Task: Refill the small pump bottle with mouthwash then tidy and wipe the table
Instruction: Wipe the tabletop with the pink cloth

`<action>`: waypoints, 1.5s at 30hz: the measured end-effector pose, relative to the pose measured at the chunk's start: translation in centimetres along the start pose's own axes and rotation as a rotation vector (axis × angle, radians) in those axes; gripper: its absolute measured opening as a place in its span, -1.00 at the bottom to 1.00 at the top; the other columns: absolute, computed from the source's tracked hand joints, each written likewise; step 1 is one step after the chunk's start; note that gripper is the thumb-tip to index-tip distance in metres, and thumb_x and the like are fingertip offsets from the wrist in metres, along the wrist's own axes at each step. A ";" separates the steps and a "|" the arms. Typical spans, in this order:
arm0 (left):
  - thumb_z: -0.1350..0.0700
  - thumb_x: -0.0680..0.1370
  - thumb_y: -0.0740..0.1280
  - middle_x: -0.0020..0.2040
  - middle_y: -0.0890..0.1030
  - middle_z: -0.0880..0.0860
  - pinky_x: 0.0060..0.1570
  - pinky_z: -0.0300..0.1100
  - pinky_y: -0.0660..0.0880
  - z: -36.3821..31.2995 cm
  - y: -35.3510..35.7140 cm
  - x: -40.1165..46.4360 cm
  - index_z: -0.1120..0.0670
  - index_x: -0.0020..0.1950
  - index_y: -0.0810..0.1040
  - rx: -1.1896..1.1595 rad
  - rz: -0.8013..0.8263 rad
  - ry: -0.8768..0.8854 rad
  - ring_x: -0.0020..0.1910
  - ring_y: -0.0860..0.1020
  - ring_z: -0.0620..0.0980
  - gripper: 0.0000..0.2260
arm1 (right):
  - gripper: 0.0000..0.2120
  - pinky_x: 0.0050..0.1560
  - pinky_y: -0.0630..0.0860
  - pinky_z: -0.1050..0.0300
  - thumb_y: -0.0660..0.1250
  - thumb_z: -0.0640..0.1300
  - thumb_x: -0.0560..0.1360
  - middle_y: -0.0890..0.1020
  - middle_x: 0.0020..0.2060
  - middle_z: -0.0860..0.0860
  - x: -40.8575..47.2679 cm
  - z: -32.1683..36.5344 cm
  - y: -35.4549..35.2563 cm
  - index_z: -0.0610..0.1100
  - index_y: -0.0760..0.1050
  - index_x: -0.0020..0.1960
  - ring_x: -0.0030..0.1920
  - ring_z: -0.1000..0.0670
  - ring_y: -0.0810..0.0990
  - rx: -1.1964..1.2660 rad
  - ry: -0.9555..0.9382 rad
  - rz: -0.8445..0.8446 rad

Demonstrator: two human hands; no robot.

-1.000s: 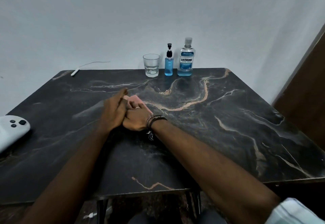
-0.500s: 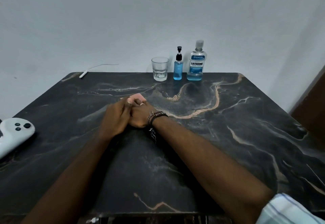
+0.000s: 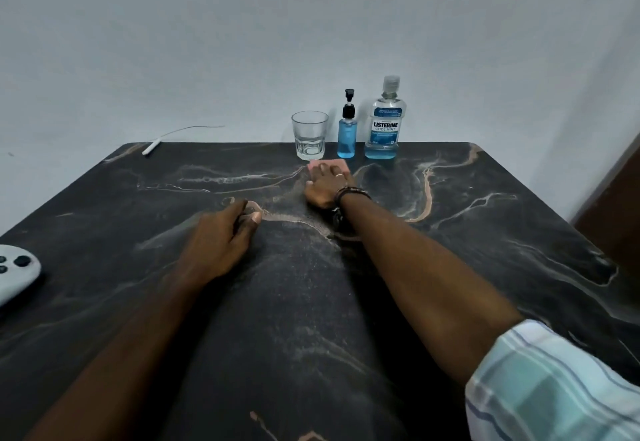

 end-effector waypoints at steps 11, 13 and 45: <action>0.15 0.59 0.31 -0.05 0.70 0.25 -0.03 0.03 0.55 0.2 0.3 -0.2 0.19 0.21 0.55 0.043 0.022 -0.018 -0.06 0.65 0.25 -0.78 | -0.38 0.56 -0.06 -0.11 -0.04 0.08 0.61 0.00 0.60 -0.11 -5.5 -14.8 -2.4 -0.13 -0.05 0.60 0.58 -0.19 -0.01 -0.013 0.316 -0.028; 0.15 0.59 0.30 -0.01 0.69 0.26 -0.01 0.04 0.54 0.4 0.5 -0.3 0.19 0.20 0.54 0.046 0.032 -0.040 -0.03 0.64 0.26 -0.78 | -0.39 0.55 -0.06 -0.12 -0.05 0.08 0.62 0.00 0.60 -0.10 -6.7 -15.9 -2.4 -0.13 -0.04 0.59 0.58 -0.19 -0.02 0.008 0.365 -0.027; 0.24 0.58 0.22 0.10 0.63 0.37 -0.01 0.17 0.54 -1.5 -0.9 -1.7 0.20 0.27 0.55 0.193 -0.024 -0.112 0.04 0.60 0.39 -0.71 | -0.39 0.53 -0.22 -0.11 -0.12 0.12 0.63 -0.03 0.60 -0.11 -25.8 0.7 2.7 -0.10 -0.12 0.60 0.59 -0.14 -0.10 0.034 -0.043 -0.026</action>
Point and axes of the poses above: each hand's wrist, its own x-axis towards the middle knuckle, its own y-axis out of the palm, z = x × y, the point moved 7 cm from there along x, towards the middle knuckle
